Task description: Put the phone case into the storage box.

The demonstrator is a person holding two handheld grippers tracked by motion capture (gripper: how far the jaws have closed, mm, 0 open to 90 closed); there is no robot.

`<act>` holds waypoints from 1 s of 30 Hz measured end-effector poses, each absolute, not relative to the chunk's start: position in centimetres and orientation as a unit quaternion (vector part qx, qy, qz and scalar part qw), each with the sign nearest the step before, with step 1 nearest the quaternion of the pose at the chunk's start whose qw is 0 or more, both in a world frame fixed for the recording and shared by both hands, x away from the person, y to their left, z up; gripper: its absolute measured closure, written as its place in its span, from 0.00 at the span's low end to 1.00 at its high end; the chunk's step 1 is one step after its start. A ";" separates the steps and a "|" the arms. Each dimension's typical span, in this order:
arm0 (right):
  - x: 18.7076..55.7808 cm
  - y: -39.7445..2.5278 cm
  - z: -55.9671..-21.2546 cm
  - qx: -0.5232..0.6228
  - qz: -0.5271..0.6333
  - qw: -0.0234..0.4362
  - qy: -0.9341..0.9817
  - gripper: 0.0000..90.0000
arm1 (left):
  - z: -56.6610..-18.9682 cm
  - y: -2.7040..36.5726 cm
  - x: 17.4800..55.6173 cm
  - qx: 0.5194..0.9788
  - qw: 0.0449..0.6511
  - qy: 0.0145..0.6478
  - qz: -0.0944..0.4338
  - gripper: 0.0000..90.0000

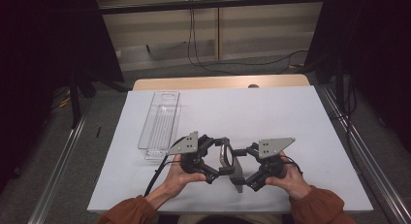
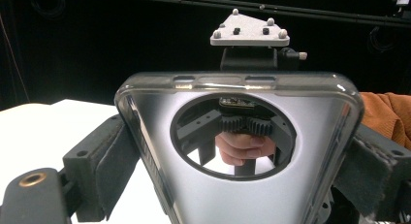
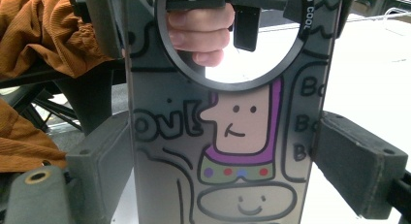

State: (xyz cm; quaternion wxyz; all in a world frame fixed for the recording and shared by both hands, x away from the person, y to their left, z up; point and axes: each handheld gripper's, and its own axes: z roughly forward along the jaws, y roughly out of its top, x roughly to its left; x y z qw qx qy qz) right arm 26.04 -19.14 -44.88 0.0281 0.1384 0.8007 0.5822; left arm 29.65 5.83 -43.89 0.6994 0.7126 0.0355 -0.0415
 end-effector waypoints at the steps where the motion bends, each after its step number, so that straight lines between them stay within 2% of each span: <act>1: 26.0 -19.1 -44.9 0.139 0.581 0.030 0.802 0.13 | -43.9 5.8 29.7 0.714 0.698 0.035 -0.045 0.13; 12: 26.1 -19.0 -44.9 0.147 0.583 0.044 0.798 0.12 | -43.7 6.0 29.9 0.711 0.701 0.042 -0.036 0.14; 16: 26.0 -19.0 -44.9 0.172 0.586 0.046 0.791 0.04 | -43.6 6.3 30.1 0.714 0.698 0.053 -0.029 0.14; 30: 26.3 -20.0 -44.8 0.207 0.591 0.072 0.776 0.03 | -43.0 7.4 30.6 0.717 0.694 0.071 -0.003 0.14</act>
